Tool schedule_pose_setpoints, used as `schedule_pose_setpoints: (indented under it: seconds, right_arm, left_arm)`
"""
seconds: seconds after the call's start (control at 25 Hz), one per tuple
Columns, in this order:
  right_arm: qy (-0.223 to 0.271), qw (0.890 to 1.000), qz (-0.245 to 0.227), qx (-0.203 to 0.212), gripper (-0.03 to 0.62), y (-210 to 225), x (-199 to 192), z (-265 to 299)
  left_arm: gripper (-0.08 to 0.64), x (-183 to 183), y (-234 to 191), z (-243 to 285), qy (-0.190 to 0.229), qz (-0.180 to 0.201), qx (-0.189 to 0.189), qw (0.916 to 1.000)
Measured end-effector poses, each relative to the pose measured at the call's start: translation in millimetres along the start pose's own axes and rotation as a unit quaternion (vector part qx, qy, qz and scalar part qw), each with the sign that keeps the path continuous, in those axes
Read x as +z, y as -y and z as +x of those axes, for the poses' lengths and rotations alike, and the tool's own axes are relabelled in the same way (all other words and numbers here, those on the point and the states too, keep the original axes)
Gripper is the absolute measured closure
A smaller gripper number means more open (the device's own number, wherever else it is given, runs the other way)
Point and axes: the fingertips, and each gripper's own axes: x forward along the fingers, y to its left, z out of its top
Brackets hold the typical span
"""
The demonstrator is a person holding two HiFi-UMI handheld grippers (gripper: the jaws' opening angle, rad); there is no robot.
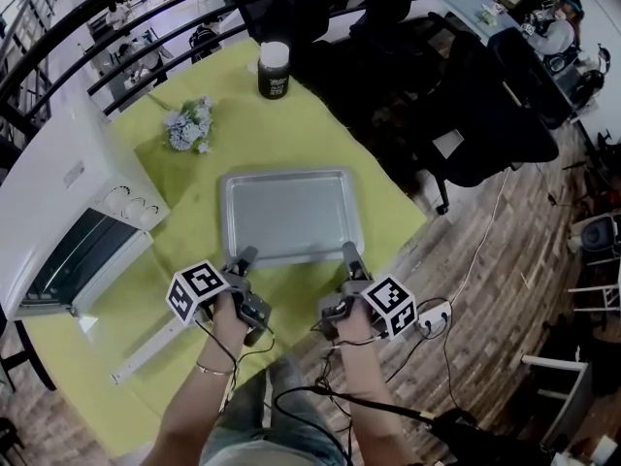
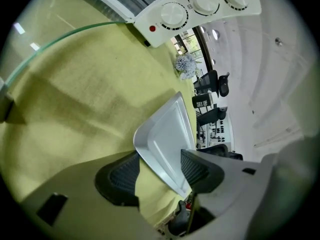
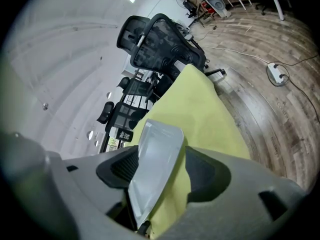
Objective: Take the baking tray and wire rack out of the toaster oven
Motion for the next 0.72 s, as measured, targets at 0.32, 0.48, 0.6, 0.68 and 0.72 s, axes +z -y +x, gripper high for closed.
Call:
schedule_pose_setpoints:
  seconds: [0.32, 0.48, 0.6, 0.68, 0.72]
  right_arm:
    - [-0.002, 1.000, 0.002, 0.006, 0.305, 5.4, -5.8, -19.4]
    - [-0.005, 1.000, 0.003, 0.013, 0.307, 1.3, -10.3, -28.1]
    - [-0.004, 1.000, 0.000, 0.019, 0.305, -3.5, -10.2, -34.7]
    - [-0.005, 1.000, -0.003, 0.023, 0.307, -8.6, -9.3, -40.8]
    - [-0.005, 1.000, -0.004, 0.025, 0.307, -11.4, -9.0, -44.1]
  left_arm:
    - [0.328, -10.5, -1.2, -19.8, 0.006, 0.001, -0.010, 0.9999]
    - [0.329, -10.2, 1.9, -31.2, 0.013, 0.003, -0.015, 0.9998]
    - [0.329, -11.2, 5.9, -38.8, 0.018, 0.003, -0.021, 0.9996]
    - [0.329, -12.2, 10.7, -45.6, 0.023, 0.005, -0.026, 0.9994]
    - [0.329, -12.2, 13.5, -49.6, 0.026, 0.008, -0.028, 0.9993]
